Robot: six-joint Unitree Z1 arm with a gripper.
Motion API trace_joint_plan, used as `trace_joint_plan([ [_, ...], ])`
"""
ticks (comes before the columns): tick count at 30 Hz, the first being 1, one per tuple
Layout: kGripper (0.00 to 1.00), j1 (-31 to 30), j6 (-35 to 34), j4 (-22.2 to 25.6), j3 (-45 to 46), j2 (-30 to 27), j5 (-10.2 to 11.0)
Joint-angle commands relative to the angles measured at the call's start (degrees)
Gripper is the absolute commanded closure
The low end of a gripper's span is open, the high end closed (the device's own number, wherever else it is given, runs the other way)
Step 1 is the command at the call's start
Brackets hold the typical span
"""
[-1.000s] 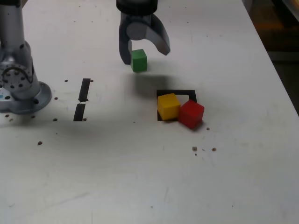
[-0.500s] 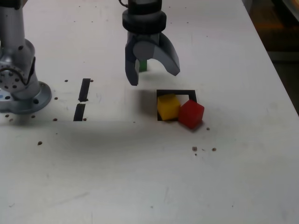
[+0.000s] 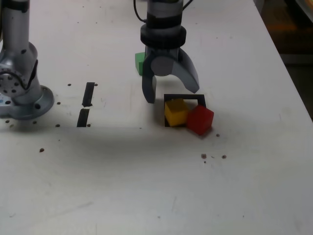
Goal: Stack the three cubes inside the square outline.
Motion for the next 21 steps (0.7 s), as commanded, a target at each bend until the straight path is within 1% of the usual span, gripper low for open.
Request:
trace_joint_plan([
  [1,0.1,-0.51,-0.26,-0.63,-0.2,0.59,-0.36],
  [7,0.1,-1.09,-0.51,-1.71,-0.07,1.95,-0.8],
  [15,0.11,-1.09,-0.51,-2.27,-0.05,3.9,-0.85],
  [19,0.16,-1.1,-0.51,-2.18,-0.4,4.55,-1.05],
  [21,0.22,-1.09,-0.54,-2.13,-0.56,4.84,-1.25],
])
